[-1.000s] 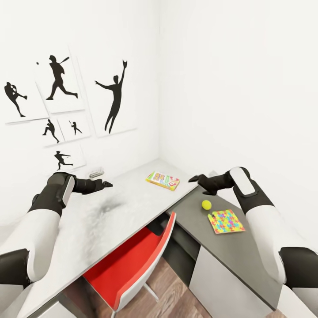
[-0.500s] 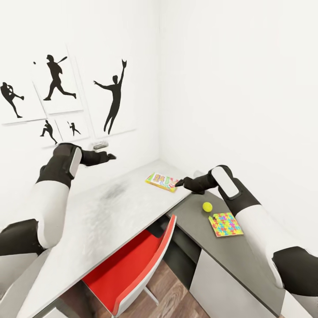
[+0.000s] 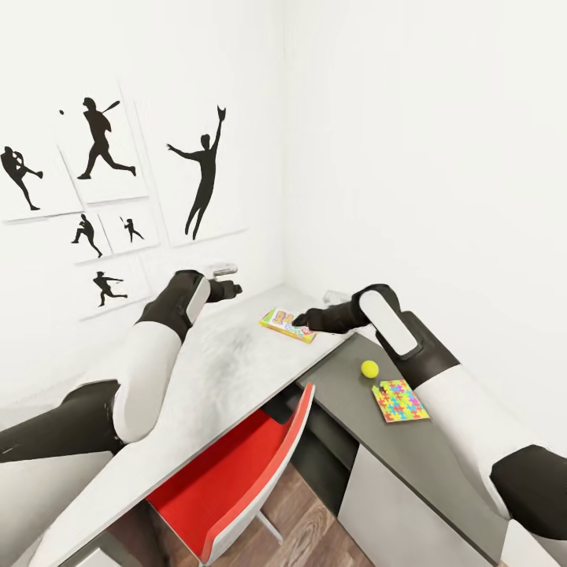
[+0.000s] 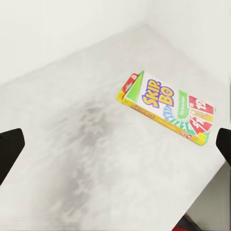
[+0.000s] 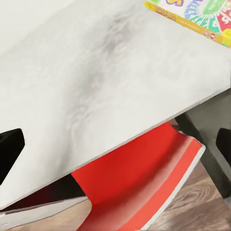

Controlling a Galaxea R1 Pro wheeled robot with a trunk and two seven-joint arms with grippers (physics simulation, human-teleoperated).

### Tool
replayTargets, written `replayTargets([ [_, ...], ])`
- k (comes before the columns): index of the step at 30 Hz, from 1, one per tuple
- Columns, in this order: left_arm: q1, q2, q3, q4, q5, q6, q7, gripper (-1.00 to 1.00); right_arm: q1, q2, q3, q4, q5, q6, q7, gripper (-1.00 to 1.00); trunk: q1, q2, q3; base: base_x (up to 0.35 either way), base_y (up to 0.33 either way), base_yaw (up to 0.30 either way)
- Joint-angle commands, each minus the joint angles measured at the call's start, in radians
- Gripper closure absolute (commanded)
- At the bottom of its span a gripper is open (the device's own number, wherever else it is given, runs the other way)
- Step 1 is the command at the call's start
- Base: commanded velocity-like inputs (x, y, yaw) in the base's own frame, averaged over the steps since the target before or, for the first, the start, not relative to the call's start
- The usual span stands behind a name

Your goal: Put all the toys in the child's room - the three board games (two on the bed and one on the table), the two jigsaw puzzles on the table, and the tennis ball on the table - inside the toy box on the table in the child's room.

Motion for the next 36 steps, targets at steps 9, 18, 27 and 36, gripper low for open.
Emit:
replayTargets([
  [9,-0.001,-0.033,0.009,0.015,-0.008,-0.107,0.061,-1.00,-0.001,-0.013,0.034,-0.079,-0.085,0.001,-0.010,-1.00,0.001,-0.002,-0.002,0.000,0.000,0.000],
  [18,-0.001,-0.033,0.008,0.019,-0.008,-0.159,0.070,-1.00,0.000,-0.015,0.033,-0.088,-0.092,0.001,-0.010,-1.00,0.001,-0.002,-0.002,0.000,0.000,0.000],
  [27,-0.001,-0.033,0.007,0.019,-0.008,-0.172,0.069,-1.00,0.000,-0.015,0.028,-0.079,-0.093,0.001,-0.010,-1.00,0.001,-0.002,-0.010,0.000,0.000,0.000],
  [36,-0.001,-0.033,0.007,0.019,-0.009,-0.173,0.068,-1.00,0.000,-0.039,0.022,-0.078,-0.190,0.001,-0.009,-1.00,0.001,-0.002,-0.024,0.000,0.000,0.000],
])
